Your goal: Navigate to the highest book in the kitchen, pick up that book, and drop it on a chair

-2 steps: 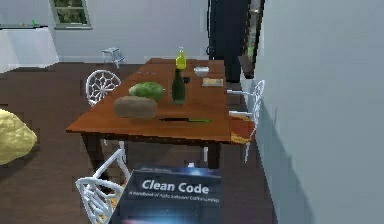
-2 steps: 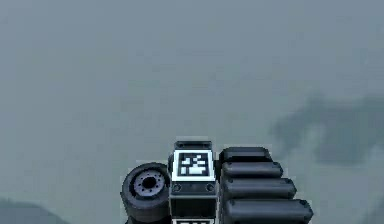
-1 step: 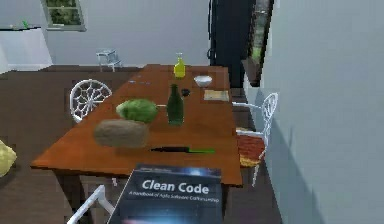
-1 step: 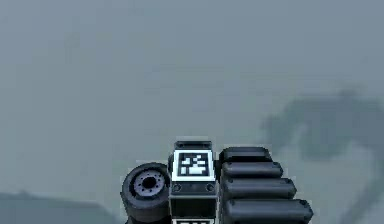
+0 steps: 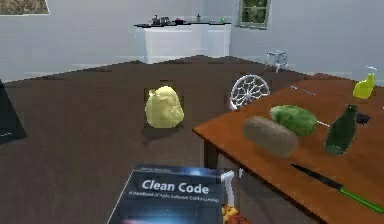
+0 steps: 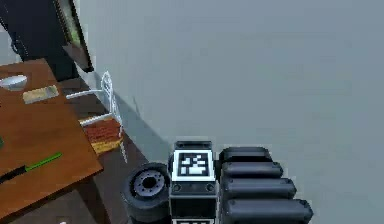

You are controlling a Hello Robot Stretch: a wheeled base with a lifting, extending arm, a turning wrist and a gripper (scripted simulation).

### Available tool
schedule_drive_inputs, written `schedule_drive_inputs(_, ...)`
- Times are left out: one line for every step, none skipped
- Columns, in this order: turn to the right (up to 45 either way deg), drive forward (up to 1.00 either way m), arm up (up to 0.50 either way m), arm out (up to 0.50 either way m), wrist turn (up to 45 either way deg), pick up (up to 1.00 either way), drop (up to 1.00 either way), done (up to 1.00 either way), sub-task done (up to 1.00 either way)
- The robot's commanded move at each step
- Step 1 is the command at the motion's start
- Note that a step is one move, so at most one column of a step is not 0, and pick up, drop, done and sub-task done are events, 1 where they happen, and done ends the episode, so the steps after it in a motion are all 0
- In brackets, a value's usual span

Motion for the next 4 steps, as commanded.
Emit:
schedule_drive_inputs(-45.0,0.0,0.0,0.0,0.0,0.0,0.0,0.0,0.0)
schedule_drive_inputs(-3.0,0.0,0.0,0.0,0.0,0.0,0.0,0.0,0.0)
schedule_drive_inputs(0.0,0.0,0.0,0.38,0.0,0.0,0.0,0.0,0.0)
schedule_drive_inputs(0.0,0.0,0.0,0.0,39.0,0.0,0.0,0.0,0.0)
